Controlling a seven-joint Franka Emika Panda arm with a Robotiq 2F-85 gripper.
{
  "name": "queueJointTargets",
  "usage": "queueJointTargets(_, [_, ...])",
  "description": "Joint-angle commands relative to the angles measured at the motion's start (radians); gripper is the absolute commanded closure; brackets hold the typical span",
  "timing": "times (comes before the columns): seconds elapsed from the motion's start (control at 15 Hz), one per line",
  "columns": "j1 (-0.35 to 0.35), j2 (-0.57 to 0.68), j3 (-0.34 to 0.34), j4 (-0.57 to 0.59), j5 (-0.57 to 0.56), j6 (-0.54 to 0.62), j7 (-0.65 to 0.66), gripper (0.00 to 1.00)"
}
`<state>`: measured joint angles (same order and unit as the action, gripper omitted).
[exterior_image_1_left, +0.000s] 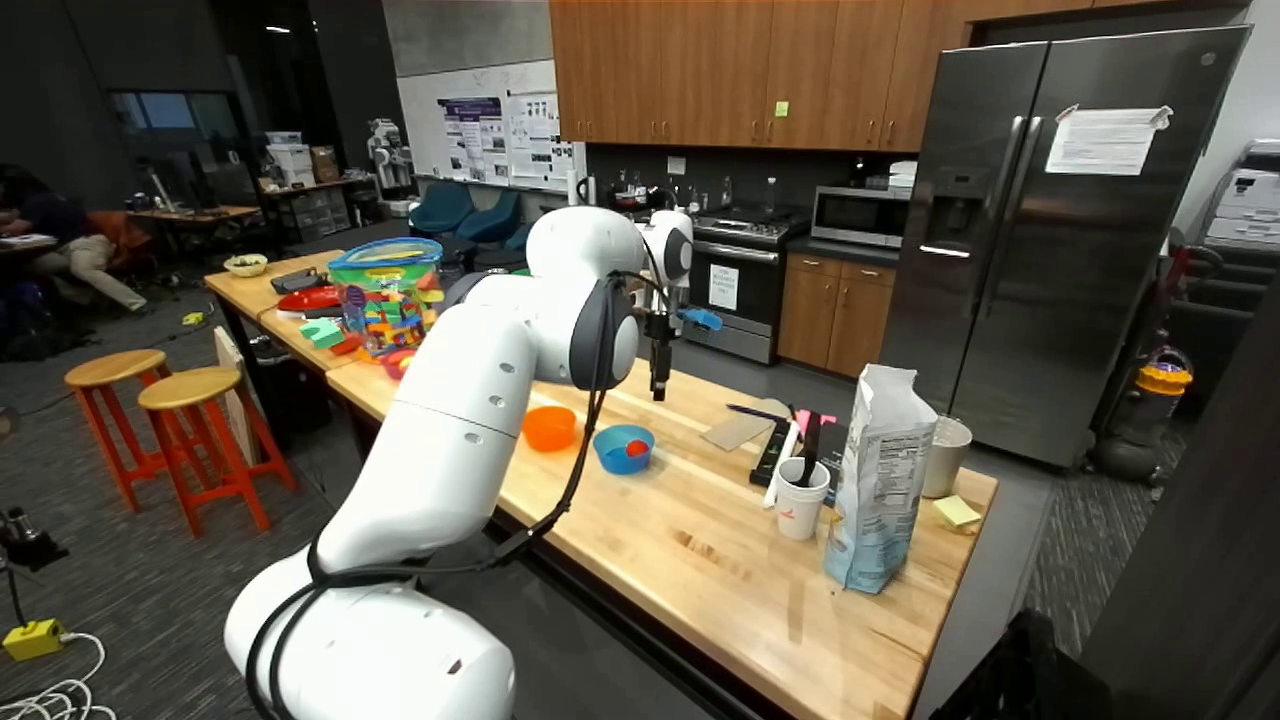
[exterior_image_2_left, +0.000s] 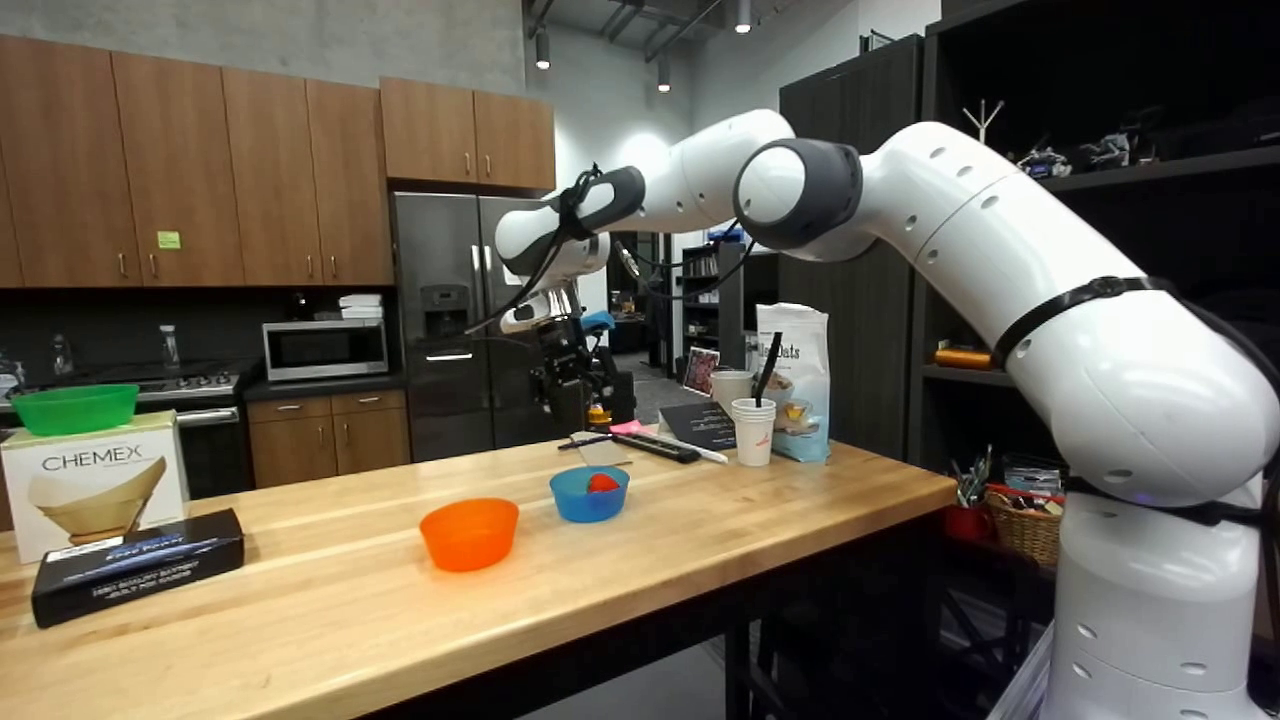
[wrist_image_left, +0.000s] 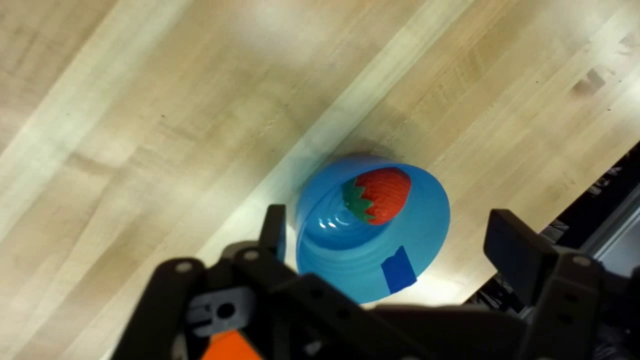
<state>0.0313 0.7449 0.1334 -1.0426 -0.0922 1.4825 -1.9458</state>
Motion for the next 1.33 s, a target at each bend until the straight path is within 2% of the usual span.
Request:
queueJointTargets(0.0, [0.014,-0.001,-0.009,0.020,-0.013,0.032,0.046,0.00])
queueJointTargets(0.73, [0.009,0.033,0.055,0.030,0.155,-0.116,0.044,0.00])
queueJointTargets(0.93, [0.013,0.041,0.063,0.028,0.160,-0.136,0.036,0.00])
queueJointTargets(1.27, [0.039,0.049,0.054,0.021,0.097,-0.139,-0.005,0.00])
